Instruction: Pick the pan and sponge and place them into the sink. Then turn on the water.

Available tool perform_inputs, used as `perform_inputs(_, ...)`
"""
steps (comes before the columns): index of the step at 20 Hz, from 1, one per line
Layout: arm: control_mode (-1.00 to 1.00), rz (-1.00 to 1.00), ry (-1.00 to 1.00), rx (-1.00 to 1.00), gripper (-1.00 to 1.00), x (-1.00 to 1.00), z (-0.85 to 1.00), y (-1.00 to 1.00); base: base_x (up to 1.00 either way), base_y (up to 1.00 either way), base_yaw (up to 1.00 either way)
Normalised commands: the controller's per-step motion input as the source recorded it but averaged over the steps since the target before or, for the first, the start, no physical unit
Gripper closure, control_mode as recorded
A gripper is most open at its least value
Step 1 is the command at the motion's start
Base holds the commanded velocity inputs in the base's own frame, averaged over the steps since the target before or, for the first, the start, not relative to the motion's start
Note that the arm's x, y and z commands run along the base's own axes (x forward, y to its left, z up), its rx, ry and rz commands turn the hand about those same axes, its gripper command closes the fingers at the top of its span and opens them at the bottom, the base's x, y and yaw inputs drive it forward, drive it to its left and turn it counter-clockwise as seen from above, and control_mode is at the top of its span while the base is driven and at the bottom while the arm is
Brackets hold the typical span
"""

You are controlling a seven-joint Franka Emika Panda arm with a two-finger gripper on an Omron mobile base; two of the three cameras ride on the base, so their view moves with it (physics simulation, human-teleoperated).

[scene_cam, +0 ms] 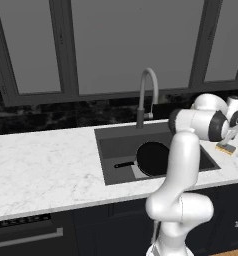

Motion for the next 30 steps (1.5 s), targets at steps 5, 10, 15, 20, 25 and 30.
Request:
perform_inputs(5, -1.0, 0.16, 0.0, 0.01, -1.0, 0.0, -0.35, 0.0, 0.0, 0.0, 0.0)
perform_inputs(10, -1.0, 0.12, 0.0, 0.0, -1.0, 0.0, -0.27, 0.0, 0.0, 0.0, 0.0)
perform_inputs(15, -1.0, 0.08, 0.0, 0.0, -1.0, 0.05, -0.2, 0.0, 0.0, 0.0, 0.0)
perform_inputs(20, -1.0, 0.05, 0.0, 0.0, -1.0, 0.25, -0.13, 0.0, 0.0, 0.0, 0.0)
perform_inputs(25, -1.0, 0.02, 0.0, 0.0, -1.0, 0.24, -0.15, 0.0, 0.0, 0.0, 0.0)
perform_inputs(30, -1.0, 0.01, 0.0, 0.0, -1.0, 0.13, -0.17, -0.02, 0.0, 0.0, 0.0)
